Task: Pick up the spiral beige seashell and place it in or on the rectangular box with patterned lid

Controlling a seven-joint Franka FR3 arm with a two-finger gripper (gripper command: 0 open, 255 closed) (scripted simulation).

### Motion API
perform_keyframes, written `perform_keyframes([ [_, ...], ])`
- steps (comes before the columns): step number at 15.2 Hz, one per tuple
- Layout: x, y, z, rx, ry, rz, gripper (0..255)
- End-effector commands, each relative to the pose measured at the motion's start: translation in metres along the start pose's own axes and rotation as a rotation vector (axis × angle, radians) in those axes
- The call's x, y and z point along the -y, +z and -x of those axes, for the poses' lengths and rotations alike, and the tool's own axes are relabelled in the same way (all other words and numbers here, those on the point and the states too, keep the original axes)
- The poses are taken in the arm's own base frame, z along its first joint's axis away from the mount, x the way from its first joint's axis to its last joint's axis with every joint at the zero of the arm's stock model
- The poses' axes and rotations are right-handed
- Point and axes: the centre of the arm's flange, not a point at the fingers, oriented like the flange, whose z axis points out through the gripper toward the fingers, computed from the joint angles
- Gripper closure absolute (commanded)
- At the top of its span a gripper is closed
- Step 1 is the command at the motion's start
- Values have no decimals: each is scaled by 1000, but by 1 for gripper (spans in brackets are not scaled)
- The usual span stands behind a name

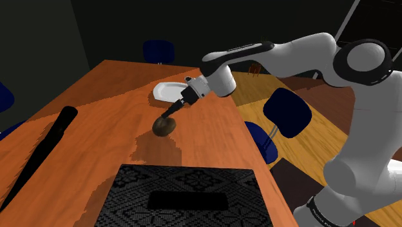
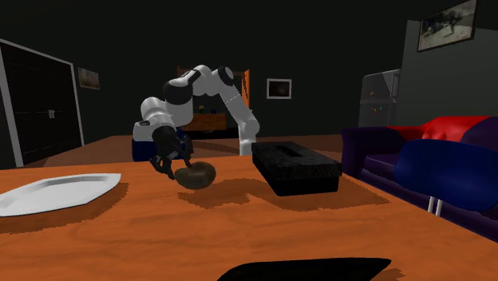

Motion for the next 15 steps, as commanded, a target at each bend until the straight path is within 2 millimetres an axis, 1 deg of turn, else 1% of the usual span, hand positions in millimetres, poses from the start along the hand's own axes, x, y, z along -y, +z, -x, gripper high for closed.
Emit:
perform_keyframes([
  [1,6,-6,-8,0,0,0,255],
  [15,47,-47,-54,0,0,0,255],
])
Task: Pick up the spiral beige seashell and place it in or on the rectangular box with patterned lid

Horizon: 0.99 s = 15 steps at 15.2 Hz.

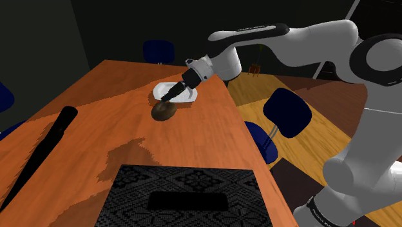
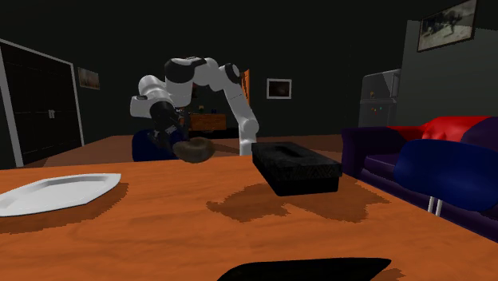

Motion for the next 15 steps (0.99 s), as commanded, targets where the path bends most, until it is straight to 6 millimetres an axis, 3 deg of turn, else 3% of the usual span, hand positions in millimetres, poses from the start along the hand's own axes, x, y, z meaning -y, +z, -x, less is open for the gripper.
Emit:
perform_keyframes([
  [1,7,-5,-7,0,0,0,255],
  [8,26,-25,-29,0,0,0,255],
  [15,102,-17,24,0,0,0,255],
])
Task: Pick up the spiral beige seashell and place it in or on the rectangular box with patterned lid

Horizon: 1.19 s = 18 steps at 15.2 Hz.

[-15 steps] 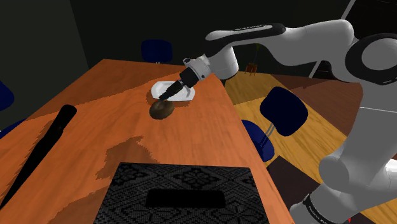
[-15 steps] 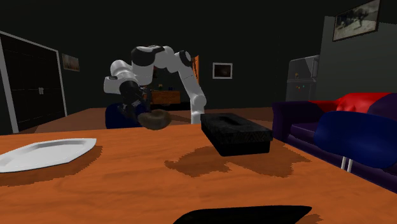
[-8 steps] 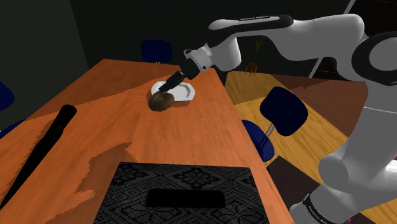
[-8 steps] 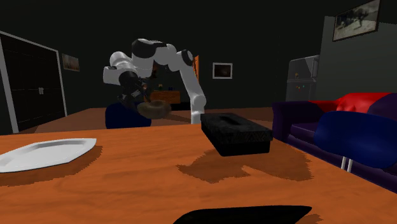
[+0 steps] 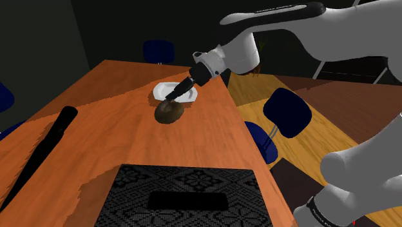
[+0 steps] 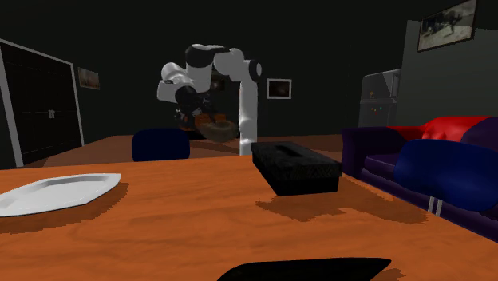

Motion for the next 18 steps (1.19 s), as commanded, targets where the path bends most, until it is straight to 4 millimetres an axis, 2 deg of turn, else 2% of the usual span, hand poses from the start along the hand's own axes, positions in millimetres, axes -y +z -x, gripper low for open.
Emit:
perform_keyframes([
  [1,20,3,15,-6,3,-3,255],
  [18,205,22,142,-6,3,-3,255],
])
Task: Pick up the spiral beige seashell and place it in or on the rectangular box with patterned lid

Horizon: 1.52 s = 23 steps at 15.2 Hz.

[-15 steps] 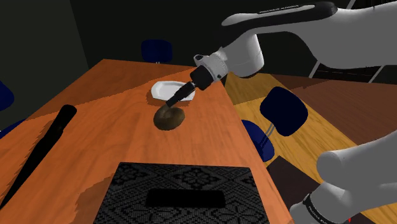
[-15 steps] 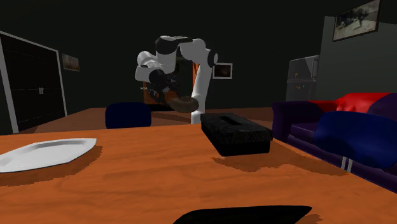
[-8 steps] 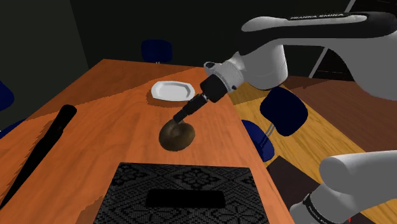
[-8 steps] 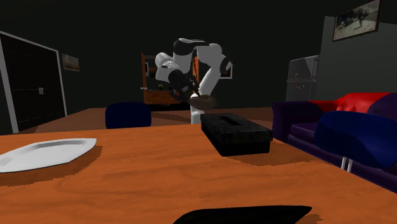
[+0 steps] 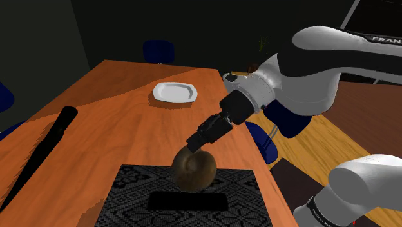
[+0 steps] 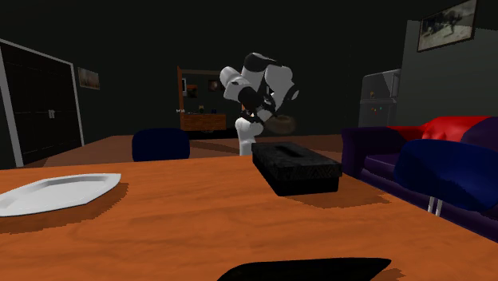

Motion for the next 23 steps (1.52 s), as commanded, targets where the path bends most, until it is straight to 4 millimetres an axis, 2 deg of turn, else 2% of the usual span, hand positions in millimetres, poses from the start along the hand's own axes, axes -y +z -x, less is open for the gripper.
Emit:
perform_keyframes([
  [1,20,-2,15,-2,1,-2,255],
  [2,26,-1,20,-2,1,-2,255],
  [18,-22,48,75,-2,1,-2,255],
  [23,-22,48,75,-2,1,-2,255],
])
